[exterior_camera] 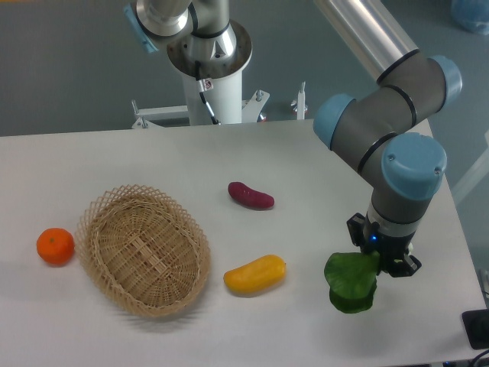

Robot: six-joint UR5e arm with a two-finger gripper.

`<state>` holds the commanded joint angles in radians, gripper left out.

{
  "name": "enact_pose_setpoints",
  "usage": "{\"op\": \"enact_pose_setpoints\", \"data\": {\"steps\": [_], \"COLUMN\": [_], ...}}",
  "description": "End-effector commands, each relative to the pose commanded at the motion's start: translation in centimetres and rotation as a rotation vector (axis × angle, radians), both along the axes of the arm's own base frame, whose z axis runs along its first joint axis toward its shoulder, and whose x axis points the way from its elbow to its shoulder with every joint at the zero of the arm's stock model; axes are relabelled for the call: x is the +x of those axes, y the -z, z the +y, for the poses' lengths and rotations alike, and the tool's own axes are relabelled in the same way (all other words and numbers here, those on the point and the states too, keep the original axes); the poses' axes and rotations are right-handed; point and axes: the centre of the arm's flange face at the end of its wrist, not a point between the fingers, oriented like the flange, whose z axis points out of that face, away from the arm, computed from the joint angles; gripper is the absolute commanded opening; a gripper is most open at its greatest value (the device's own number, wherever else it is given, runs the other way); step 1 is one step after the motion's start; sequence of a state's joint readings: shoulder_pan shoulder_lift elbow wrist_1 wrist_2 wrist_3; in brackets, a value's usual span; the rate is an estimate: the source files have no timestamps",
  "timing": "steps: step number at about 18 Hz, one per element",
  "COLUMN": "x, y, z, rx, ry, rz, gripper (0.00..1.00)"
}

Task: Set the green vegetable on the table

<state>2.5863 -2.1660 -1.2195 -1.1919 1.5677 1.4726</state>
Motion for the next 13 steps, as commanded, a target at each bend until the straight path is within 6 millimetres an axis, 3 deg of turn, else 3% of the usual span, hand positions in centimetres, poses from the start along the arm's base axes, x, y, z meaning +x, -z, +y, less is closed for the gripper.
{"op": "enact_pose_setpoints", "data": {"steps": [13], "x": [-0.17], "y": [-0.36], "z": [0.01], "rx": [0.006], "ry": [0.0], "rz": [0.004], "gripper": [0.28]}}
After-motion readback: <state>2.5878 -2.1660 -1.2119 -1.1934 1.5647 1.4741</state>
